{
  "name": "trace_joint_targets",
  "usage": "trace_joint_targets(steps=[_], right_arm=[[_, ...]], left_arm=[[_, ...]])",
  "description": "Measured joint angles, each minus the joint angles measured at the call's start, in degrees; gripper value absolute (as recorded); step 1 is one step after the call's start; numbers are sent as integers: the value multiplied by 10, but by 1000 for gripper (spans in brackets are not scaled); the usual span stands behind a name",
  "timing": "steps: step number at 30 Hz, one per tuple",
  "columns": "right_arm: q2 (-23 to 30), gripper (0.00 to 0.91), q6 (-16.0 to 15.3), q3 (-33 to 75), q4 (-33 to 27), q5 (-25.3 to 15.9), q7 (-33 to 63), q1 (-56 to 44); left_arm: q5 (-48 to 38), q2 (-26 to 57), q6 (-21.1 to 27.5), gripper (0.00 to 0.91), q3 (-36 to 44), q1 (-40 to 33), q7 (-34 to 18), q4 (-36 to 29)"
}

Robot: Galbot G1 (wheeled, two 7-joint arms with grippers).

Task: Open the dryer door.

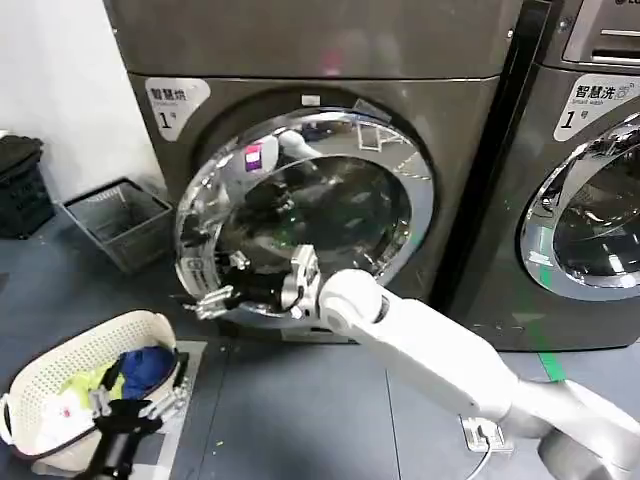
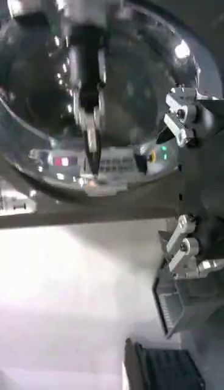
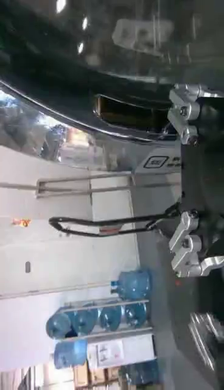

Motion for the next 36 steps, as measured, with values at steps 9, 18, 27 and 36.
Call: trace_joint_targets(steps=[9,18,27,36], right_arm=[[-66,907,-7,14,76,18,-23,-27],[-120,907,-17,31,125,16,-63,-55],[-177,907,-20,58,171,0,-93,-98],[-251,907,-12,90,213,-41,-155,-144]], left_arm=[[-48,37,35,907,-49,-53,16,31],[-67,106,50,907,-54,-137,19,76],[-83,193,19,907,-18,-213,43,142],[-105,262,-1,907,47,-283,77,188]])
